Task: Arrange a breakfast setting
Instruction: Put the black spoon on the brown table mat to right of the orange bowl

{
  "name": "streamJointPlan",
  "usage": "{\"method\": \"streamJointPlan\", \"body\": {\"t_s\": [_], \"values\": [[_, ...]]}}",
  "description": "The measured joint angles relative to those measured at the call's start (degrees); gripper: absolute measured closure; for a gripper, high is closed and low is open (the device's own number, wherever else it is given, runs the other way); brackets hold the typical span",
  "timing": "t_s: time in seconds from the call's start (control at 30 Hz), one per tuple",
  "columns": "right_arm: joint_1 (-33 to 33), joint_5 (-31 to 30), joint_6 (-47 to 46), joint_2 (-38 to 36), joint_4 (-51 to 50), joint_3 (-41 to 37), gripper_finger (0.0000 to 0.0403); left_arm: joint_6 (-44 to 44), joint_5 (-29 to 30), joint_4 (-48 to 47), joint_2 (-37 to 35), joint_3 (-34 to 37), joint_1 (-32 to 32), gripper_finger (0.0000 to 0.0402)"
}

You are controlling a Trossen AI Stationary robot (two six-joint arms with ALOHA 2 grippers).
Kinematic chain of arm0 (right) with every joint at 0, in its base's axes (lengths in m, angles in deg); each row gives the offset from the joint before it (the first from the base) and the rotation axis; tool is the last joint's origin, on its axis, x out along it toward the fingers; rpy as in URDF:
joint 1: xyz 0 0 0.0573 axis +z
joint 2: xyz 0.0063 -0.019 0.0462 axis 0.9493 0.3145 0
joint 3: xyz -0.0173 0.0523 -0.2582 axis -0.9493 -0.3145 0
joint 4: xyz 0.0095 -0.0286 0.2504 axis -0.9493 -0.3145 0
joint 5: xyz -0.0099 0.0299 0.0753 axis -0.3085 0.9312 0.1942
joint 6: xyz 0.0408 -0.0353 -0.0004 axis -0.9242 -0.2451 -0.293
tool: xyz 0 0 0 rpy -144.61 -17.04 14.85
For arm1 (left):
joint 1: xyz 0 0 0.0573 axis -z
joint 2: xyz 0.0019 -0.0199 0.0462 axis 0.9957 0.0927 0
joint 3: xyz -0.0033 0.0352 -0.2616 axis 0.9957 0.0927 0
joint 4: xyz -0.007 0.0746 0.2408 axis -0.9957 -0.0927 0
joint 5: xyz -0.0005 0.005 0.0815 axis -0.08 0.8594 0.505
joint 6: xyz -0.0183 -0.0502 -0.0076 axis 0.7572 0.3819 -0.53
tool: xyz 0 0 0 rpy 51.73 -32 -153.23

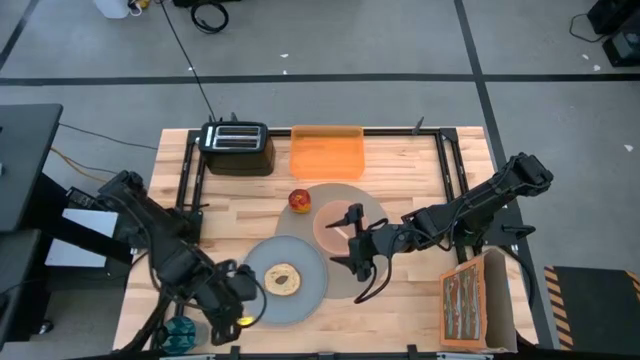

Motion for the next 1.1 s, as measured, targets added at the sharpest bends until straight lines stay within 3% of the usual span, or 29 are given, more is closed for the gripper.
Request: {"method": "streamJointPlan", "body": {"t_s": [0.33,0.5,0.83,1.1], "values": [[0.01,5.17,0.00,0.00,-0.09,0.00,0.0004,34.16,-14.32,-11.01,0.00,-0.45,6.73,0.0280],[0.02,6.80,0.15,0.00,-0.54,0.00,0.0004,46.24,-21.85,-16.49,0.00,-0.45,9.50,0.0280],[-1.16,12.27,1.73,0.00,-4.07,0.00,0.0004,58.20,-27.42,-17.91,0.00,-0.45,15.04,0.0280],[-1.33,13.73,6.17,0.00,-4.04,0.00,0.0004,65.80,-27.45,-17.19,0.00,-0.45,17.12,0.0280]]}}
